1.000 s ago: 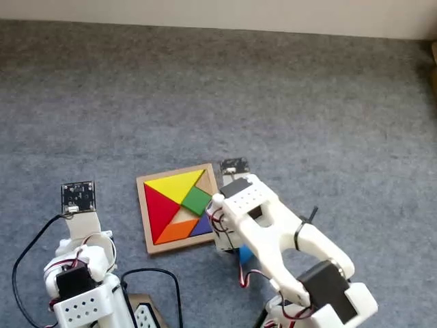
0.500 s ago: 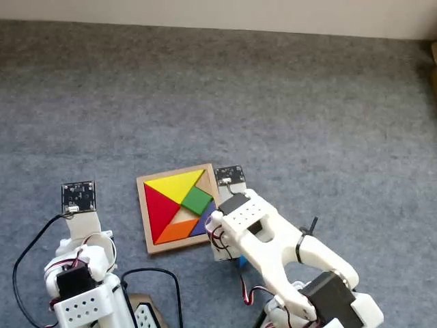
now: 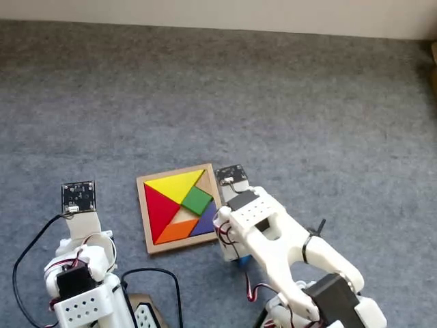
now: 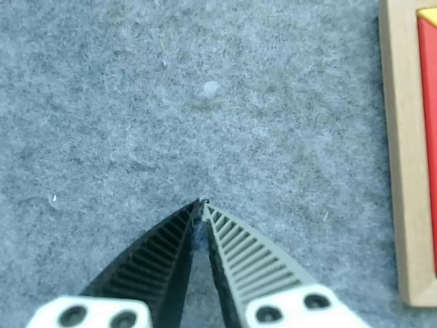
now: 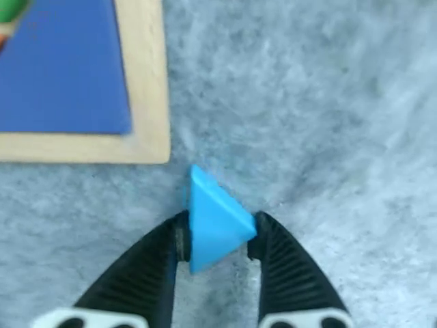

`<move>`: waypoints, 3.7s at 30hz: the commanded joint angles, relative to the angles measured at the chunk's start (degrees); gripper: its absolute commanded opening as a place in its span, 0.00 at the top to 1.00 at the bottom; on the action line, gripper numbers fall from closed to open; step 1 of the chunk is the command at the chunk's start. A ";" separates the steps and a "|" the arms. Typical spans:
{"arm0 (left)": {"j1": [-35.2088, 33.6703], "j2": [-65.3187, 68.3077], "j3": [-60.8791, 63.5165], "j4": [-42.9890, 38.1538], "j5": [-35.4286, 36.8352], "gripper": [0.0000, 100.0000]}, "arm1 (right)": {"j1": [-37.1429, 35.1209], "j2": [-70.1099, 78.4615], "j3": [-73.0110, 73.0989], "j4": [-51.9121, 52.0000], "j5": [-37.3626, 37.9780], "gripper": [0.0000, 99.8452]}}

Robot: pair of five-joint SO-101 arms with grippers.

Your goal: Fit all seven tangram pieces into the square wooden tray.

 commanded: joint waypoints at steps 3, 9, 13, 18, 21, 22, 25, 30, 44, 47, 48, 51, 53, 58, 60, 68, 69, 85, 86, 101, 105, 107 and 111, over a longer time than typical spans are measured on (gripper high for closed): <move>-0.57 -2.33 1.19 0.18 -0.35 0.99 | 2.33 -9.36 -0.13 0.57 10.90 0.98; -0.57 -2.33 1.19 0.18 -0.35 0.99 | 2.86 -15.78 -0.13 0.13 21.54 0.98; -0.57 -2.33 1.19 0.18 -0.35 0.99 | 2.86 -16.40 -2.51 0.04 28.22 0.98; -0.57 -2.33 1.19 0.18 -0.35 0.99 | 2.51 -16.40 -5.14 0.04 31.82 0.98; -0.57 -2.33 1.19 0.18 -0.35 0.99 | 1.89 -16.40 -5.14 -2.59 33.32 0.98; -0.57 -2.33 1.19 0.18 -0.35 0.99 | 1.63 -16.40 -4.97 -4.53 33.49 0.98; -0.57 -2.33 1.19 0.18 -0.35 0.99 | 1.71 -16.48 -4.97 -7.08 33.41 0.98; -0.57 -2.33 1.19 0.18 -0.35 0.99 | 3.47 -16.75 -6.73 0.13 32.88 0.96; -0.57 -2.33 1.19 0.18 -0.35 0.99 | -1.45 -10.86 -8.57 -3.65 21.63 0.79; -0.57 -2.33 1.19 0.18 -0.35 0.99 | -1.54 -4.00 -8.75 -3.65 21.45 0.79; -0.57 -2.33 1.19 0.18 -0.35 0.99 | -1.45 -2.24 -8.84 -3.65 21.45 0.79; -0.57 -2.33 1.19 0.18 -0.35 0.99 | -1.63 1.98 -10.07 -3.65 21.45 0.79; -0.57 -2.33 1.19 0.18 -0.35 0.99 | -1.45 3.56 -10.95 -3.65 21.63 0.79; -0.57 -2.33 1.19 0.18 -0.35 0.99 | -1.27 4.79 -11.03 -3.65 21.80 0.79; -0.57 -2.33 1.19 0.18 -0.35 0.99 | -1.27 4.70 -11.03 -3.65 21.89 0.79; -0.57 -2.33 1.19 0.18 -0.35 0.99 | -1.10 4.62 -11.03 -7.60 27.96 0.95; -0.57 -2.33 1.19 0.18 -0.35 0.99 | -1.10 4.44 -11.03 -7.16 28.40 0.96; -0.57 -2.33 1.19 0.18 -0.35 0.99 | -12.88 -14.99 -10.59 -12.35 34.64 0.97; -0.57 -2.33 1.19 0.18 -0.35 0.99 | -13.14 -14.99 -10.59 -14.02 34.73 0.97; -0.57 -2.33 1.19 0.18 -0.35 0.99 | -14.46 4.97 -16.31 -21.49 41.41 0.96; -0.57 -2.33 1.19 0.18 -0.35 0.99 | -14.37 6.64 -19.38 -21.05 41.14 0.96; -0.57 -2.33 1.19 0.18 -0.35 0.99 | -14.37 6.64 -20.00 -19.91 41.14 0.93; -0.57 -2.33 1.19 0.18 -0.35 0.99 | -14.73 6.55 -20.97 -15.08 41.14 0.83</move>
